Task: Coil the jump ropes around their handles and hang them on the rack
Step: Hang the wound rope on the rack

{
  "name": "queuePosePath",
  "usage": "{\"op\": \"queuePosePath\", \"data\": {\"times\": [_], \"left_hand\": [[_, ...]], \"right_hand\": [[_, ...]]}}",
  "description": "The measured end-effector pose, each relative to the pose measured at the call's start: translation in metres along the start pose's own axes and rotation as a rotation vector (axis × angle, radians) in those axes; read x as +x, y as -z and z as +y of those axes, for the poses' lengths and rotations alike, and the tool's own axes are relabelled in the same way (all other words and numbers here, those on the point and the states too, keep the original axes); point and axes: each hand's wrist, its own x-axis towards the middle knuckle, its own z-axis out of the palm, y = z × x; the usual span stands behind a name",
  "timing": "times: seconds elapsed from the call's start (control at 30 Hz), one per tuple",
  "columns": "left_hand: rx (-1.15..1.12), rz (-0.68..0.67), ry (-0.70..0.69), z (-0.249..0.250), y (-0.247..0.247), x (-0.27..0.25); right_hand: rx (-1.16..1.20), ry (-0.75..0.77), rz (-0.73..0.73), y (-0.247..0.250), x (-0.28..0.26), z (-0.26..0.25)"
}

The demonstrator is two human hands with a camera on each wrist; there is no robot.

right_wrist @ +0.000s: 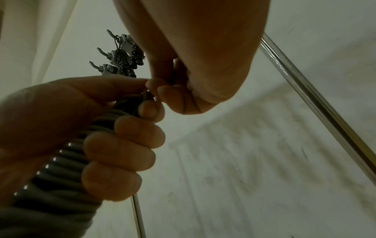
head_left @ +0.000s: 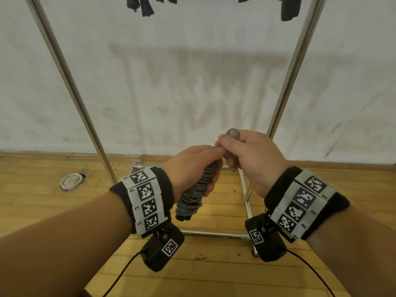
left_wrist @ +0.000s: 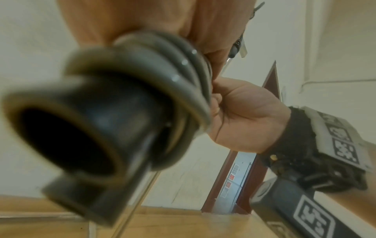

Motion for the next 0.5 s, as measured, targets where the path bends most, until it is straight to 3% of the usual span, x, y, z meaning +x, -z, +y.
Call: {"op": "queuePosePath", "data": {"times": [0.13,0.33,0.4,0.5], "left_hand": [[0.155,0.080,-0.021,0.006,-0.009,-0.001],[0.512,0.234,-0.123,0.006,-0.012,0.001],[0.537,0.260,-0.118,0.002,-0.011,0.001],[0.397,0.266,-0.155,0.005,-0.017,-0.001]], "right_hand": [[0.008,0.022,0.093,0.002,0.004,-0.010],[-0.488,0.315,0.044,0.005,0.000,-0.023],[-0.402,0.251,0.039,0.006,0.002,-0.016],[-0.104,0.081,0.039,0.007,0.005,-0.007]]}}
